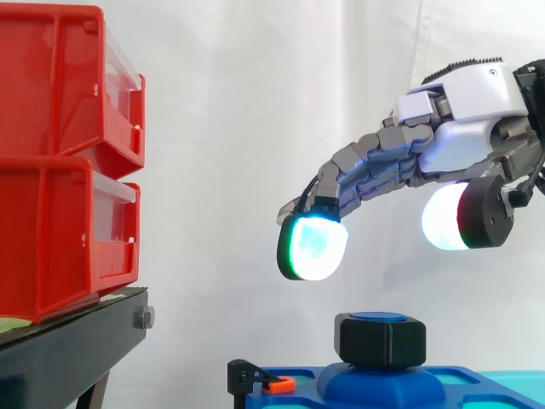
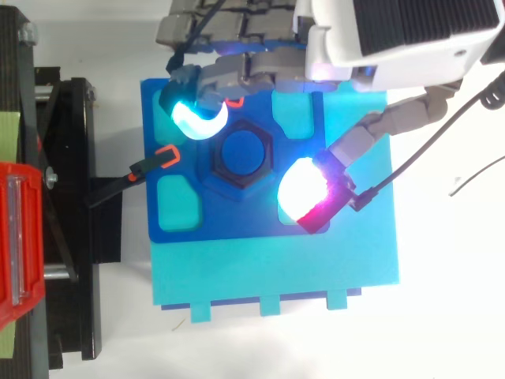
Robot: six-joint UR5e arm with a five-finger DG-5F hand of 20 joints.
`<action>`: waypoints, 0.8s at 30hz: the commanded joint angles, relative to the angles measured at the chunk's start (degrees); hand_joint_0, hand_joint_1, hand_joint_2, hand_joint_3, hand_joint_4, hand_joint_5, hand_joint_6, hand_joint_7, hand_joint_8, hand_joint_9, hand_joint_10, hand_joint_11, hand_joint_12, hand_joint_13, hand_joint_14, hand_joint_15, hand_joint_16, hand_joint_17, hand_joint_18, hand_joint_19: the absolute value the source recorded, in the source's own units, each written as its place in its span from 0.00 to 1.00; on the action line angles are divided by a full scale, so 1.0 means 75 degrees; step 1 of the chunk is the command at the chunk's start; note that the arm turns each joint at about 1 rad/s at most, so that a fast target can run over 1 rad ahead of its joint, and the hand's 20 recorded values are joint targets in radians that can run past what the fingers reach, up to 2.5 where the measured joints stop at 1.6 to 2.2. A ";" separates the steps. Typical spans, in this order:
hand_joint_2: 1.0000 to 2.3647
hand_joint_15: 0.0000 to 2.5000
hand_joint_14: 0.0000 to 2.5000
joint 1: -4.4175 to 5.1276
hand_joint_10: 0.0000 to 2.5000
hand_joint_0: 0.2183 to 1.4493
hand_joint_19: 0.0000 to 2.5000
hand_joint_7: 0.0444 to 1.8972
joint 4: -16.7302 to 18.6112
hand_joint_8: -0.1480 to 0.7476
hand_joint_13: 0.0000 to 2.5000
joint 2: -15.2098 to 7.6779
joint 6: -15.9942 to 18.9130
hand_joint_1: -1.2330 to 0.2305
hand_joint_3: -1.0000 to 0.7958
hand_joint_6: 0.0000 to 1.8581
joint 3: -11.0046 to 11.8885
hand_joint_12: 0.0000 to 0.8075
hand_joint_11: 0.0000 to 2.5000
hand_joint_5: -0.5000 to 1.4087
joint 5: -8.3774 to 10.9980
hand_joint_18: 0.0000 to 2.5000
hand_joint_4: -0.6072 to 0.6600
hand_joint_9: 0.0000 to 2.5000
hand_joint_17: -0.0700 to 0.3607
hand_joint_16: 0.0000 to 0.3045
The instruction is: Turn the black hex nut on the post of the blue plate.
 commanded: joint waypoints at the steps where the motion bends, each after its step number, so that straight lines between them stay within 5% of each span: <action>1: 0.00 0.01 0.00 0.0048 0.00 0.22 0.06 0.39 0.0061 0.45 0.08 -0.0004 0.0009 0.48 0.28 0.27 0.0017 0.45 0.00 0.16 0.0009 0.02 0.66 0.10 0.42 0.16; 11: 0.00 0.01 0.00 0.0306 0.00 0.22 0.07 0.39 0.0202 0.45 0.08 -0.0144 -0.0050 0.48 0.28 0.27 0.0052 0.45 0.00 0.16 0.0185 0.03 0.66 0.11 0.42 0.16; 24: 0.00 0.01 0.00 0.0458 0.00 0.22 0.07 0.39 0.0354 0.45 0.08 -0.0250 -0.0062 0.48 0.28 0.27 -0.0030 0.45 0.00 0.16 0.0361 0.04 0.66 0.11 0.42 0.16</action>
